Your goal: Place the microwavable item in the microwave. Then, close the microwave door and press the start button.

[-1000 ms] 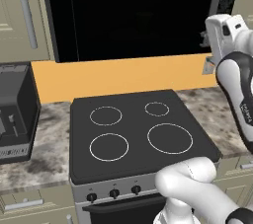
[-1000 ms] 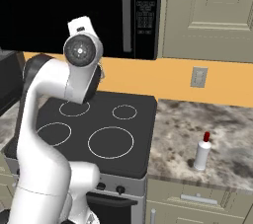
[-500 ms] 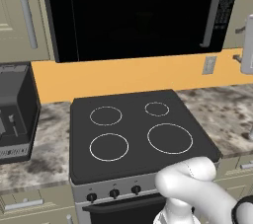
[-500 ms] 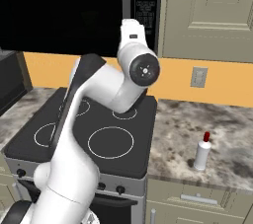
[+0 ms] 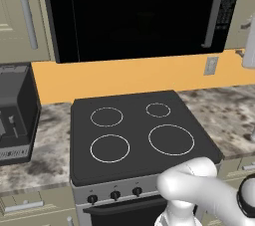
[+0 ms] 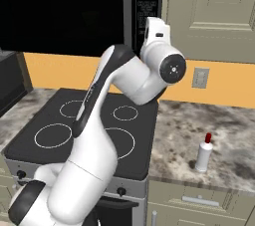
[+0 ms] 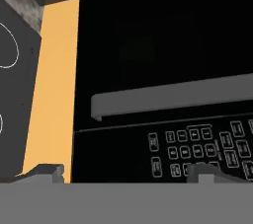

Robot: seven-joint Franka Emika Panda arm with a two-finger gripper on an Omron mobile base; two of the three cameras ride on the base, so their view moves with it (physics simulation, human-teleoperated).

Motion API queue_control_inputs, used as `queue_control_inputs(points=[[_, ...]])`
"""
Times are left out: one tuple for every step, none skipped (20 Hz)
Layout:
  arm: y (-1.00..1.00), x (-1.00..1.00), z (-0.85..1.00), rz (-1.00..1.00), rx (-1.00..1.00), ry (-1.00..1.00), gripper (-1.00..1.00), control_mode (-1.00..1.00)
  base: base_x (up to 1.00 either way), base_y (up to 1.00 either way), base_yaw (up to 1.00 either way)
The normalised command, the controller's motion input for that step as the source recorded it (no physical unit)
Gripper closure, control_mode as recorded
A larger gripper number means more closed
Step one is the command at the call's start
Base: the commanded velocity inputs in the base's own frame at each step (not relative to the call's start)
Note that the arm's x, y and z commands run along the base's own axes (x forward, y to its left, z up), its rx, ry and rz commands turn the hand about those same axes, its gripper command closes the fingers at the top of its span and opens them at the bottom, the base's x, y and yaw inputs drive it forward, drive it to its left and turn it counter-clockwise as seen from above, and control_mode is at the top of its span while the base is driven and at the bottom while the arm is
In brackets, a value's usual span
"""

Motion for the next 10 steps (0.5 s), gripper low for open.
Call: queue_control_inputs(points=[[-0.11,0.57,-0.14,0.00,0.07,0.00,-1.00,-1.00,0.00,0.00,0.00],[-0.05,0.56,-0.19,0.00,0.06,0.00,-1.00,-1.00,0.00,0.00,0.00],[-0.03,0.48,-0.23,0.00,0.05,0.00,-1.00,-1.00,0.00,0.00,0.00],[-0.01,0.41,-0.25,0.00,0.05,0.00,-1.00,-1.00,0.00,0.00,0.00],[0.00,0.19,-0.31,0.00,0.02,0.00,-1.00,-1.00,0.00,0.00,0.00],[0.00,0.02,-0.29,0.00,0.01,0.00,-1.00,-1.00,0.00,0.00,0.00],[0.00,0.00,-0.29,0.00,0.00,0.00,-1.00,-1.00,0.00,0.00,0.00],[0.01,0.00,-0.30,0.00,0.00,0.00,-1.00,-1.00,0.00,0.00,0.00],[0.01,0.00,-0.25,0.00,0.00,0.00,-1.00,-1.00,0.00,0.00,0.00],[0.04,0.00,-0.16,0.00,0.00,0.00,-1.00,-1.00,0.00,0.00,0.00]])
